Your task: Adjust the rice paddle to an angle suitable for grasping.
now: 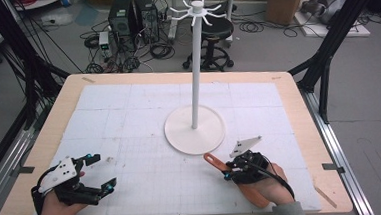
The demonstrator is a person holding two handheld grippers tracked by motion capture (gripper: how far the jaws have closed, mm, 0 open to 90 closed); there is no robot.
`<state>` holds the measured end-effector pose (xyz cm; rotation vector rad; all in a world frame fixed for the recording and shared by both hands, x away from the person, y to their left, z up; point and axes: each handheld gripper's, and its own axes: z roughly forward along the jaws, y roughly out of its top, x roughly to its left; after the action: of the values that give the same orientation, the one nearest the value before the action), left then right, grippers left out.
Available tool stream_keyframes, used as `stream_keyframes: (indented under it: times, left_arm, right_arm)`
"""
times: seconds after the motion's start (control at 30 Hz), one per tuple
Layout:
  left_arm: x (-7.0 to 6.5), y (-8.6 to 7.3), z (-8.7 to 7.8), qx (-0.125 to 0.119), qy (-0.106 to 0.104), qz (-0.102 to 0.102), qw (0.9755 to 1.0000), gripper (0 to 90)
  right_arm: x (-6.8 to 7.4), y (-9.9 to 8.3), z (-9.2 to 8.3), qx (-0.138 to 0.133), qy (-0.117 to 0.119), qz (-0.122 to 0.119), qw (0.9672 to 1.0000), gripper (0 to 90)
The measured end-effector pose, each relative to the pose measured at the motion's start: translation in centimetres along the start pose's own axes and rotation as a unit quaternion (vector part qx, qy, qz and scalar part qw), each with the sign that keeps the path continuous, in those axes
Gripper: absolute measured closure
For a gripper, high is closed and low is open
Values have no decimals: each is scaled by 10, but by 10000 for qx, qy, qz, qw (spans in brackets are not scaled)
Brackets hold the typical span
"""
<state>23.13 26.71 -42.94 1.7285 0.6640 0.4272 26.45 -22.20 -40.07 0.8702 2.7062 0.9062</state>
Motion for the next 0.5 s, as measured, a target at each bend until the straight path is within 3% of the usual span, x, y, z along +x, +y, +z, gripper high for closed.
stream_keyframes:
  times: [0.27, 0.5]
  left_arm:
    - [0, 0, 1, -5, -9, 4, 10000, 18]
    - [1, 0, 1, -7, -13, 1, 10000, 18]
  right_arm:
    - [-5, -3, -19, -500, -78, -12, 9987, 641]
    - [-3, 0, -34, -965, -84, -53, 9953, 641]
